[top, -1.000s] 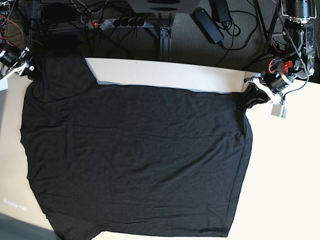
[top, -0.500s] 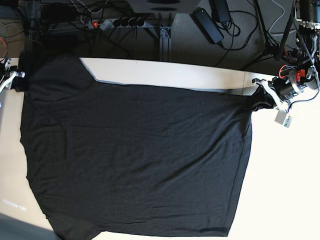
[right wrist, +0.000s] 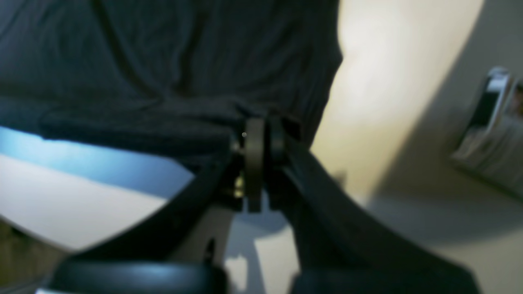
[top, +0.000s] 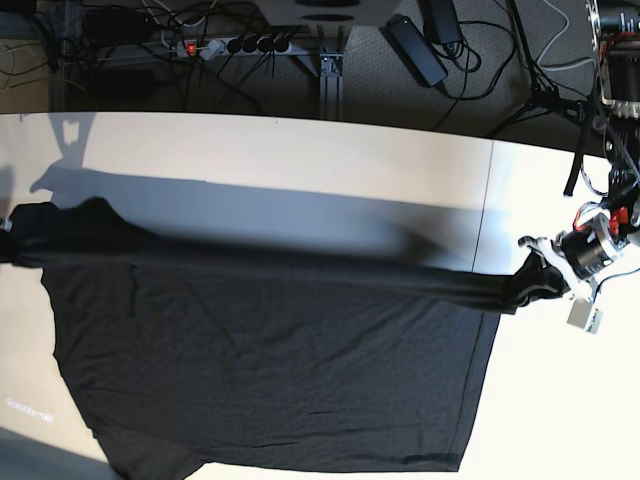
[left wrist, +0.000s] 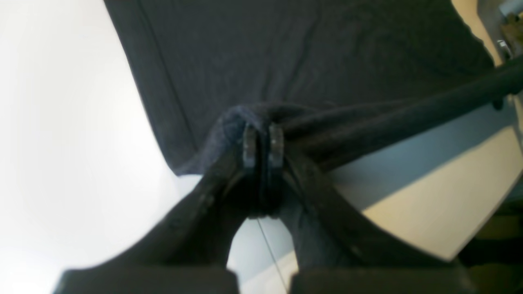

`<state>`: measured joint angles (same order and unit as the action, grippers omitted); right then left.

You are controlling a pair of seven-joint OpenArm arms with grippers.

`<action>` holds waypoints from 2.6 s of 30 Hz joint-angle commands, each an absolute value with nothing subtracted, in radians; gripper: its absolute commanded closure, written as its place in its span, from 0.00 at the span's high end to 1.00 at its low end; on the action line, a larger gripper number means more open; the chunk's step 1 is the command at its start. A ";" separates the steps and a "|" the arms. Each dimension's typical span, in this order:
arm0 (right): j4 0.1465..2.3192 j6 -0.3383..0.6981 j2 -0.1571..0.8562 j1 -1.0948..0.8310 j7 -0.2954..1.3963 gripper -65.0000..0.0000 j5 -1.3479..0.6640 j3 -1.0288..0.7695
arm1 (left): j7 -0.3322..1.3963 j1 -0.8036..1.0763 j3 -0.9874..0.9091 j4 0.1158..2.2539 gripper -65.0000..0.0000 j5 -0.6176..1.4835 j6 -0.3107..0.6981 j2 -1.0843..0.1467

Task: Fold the T-shirt properly
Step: 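Lift the shoulder edge and fold it over toward the hem, then lower the folded edge onto the shirt and release both grippers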

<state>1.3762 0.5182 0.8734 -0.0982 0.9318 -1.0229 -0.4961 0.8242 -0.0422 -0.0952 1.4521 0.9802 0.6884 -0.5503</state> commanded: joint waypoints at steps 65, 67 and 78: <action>0.658 0.587 0.596 0.488 0.479 0.00 -0.485 0.076 | 0.575 -0.579 0.170 0.699 0.00 0.320 0.535 -0.274; 0.659 0.587 0.596 0.457 0.480 0.00 -0.486 0.076 | 0.570 -0.559 0.170 0.699 0.00 0.320 0.540 -0.274; 0.863 0.588 0.635 0.231 0.634 0.00 -0.594 0.017 | 0.577 -0.345 0.170 0.875 0.00 0.339 0.574 -0.326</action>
<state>0.8700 0.5137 0.6197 0.2390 0.5434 -0.6449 0.0120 0.4725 -0.3569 0.1654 0.8871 0.4057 0.5823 -0.3138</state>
